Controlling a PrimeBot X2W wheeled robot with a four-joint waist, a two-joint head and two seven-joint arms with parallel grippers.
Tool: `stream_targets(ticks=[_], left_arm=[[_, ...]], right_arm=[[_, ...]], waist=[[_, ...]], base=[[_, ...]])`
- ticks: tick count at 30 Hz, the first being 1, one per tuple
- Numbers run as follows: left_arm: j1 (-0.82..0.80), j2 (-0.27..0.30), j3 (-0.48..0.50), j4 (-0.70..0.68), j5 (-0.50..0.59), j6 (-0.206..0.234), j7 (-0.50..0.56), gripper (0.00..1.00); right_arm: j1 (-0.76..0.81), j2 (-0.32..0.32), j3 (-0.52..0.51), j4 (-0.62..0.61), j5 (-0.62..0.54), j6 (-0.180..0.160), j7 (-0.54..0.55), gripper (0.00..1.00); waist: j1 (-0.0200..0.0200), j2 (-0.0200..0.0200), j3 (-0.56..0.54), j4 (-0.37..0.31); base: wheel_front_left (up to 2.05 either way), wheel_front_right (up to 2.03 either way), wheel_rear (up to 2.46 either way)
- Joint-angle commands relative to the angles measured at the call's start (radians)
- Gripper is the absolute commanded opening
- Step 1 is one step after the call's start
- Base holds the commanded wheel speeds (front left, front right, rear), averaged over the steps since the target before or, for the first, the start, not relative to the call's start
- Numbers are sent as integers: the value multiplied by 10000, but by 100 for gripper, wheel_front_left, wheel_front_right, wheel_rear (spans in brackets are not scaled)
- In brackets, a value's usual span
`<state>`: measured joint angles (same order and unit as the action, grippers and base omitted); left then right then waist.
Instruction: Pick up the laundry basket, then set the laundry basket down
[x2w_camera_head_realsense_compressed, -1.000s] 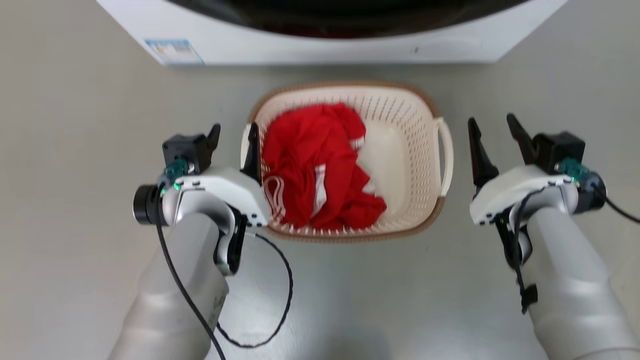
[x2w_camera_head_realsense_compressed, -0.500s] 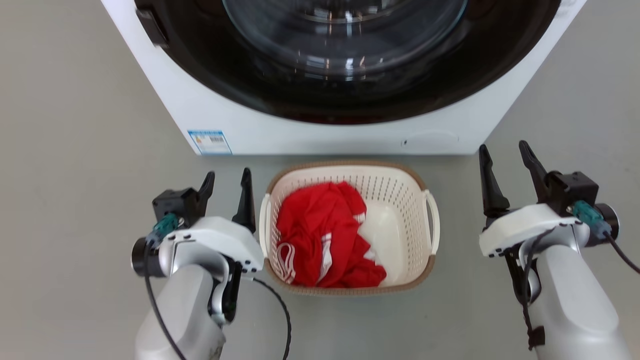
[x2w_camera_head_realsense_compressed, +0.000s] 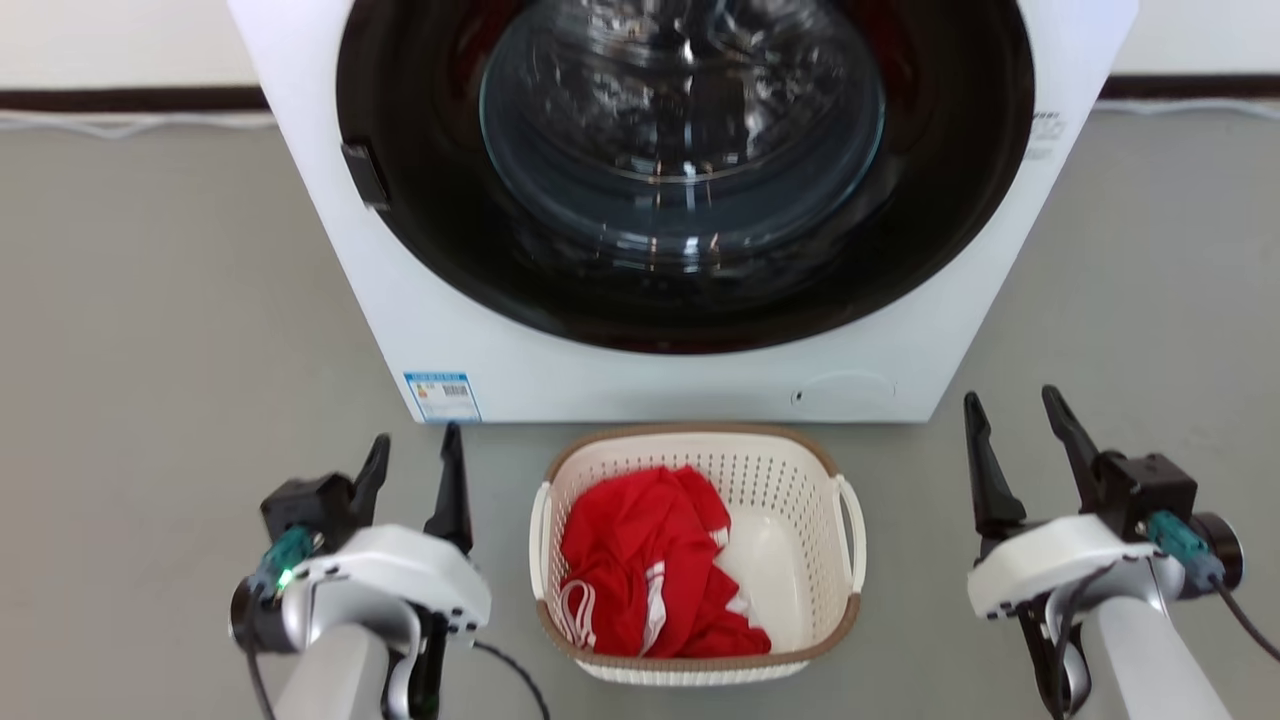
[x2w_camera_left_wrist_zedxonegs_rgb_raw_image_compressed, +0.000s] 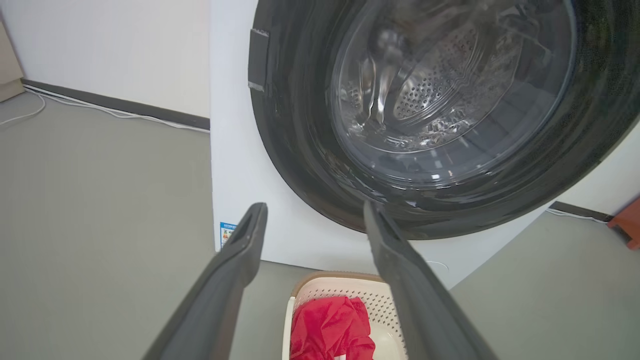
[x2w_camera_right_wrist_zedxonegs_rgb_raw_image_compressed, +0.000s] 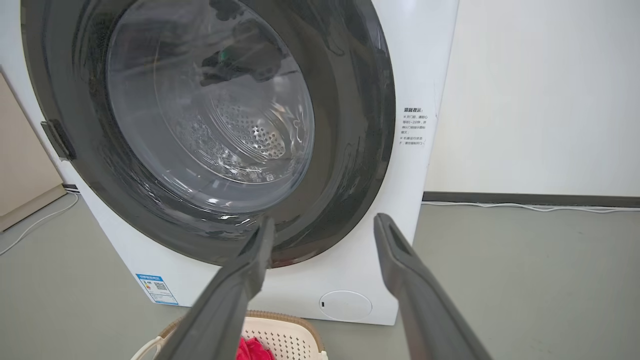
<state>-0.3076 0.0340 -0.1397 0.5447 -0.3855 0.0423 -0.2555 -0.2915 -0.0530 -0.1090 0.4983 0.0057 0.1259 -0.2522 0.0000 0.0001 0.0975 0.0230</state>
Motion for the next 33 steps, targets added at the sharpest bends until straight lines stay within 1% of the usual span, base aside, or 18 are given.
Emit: stream_targets(ticks=[1, 10, 25, 26, 31, 33], left_arm=[[96, 162, 446, -368, 116, -40, -63, 100], [1066, 162, 1069, -916, 254, -151, -63, 100], [1879, 162, 1555, -1627, 197, -25, -63, 100], [2049, 27, 1243, -1341, 226, -73, 2, 0], [2564, -65, 1224, -713, 227, -71, 17, 0], [2580, -68, 1259, -671, 73, -93, 81, 0]], right_arm=[[85, 28, 213, -377, -69, 48, -95, 100], [922, 28, 121, -888, 36, 48, -95, 100], [1592, 28, -57, -1263, 42, 48, -95, 100], [1714, 42, -261, -974, 50, 0, 0, 0], [2181, 148, -226, -387, 51, -23, 46, 0], [2184, 156, -269, -324, 234, -22, 131, 0]], waist=[[0, -1, -287, 3], [0, -1, -780, -78], [0, -1, -1091, -166], [0, -1, -1093, -166], [0, -1, -1102, -165], [0, -1, -1101, -164]], base=[[0, 0, 0], [0, 0, 0], [0, 0, 0], [0, 0, 0], [0, 0, 0], [0, 0, 0]])
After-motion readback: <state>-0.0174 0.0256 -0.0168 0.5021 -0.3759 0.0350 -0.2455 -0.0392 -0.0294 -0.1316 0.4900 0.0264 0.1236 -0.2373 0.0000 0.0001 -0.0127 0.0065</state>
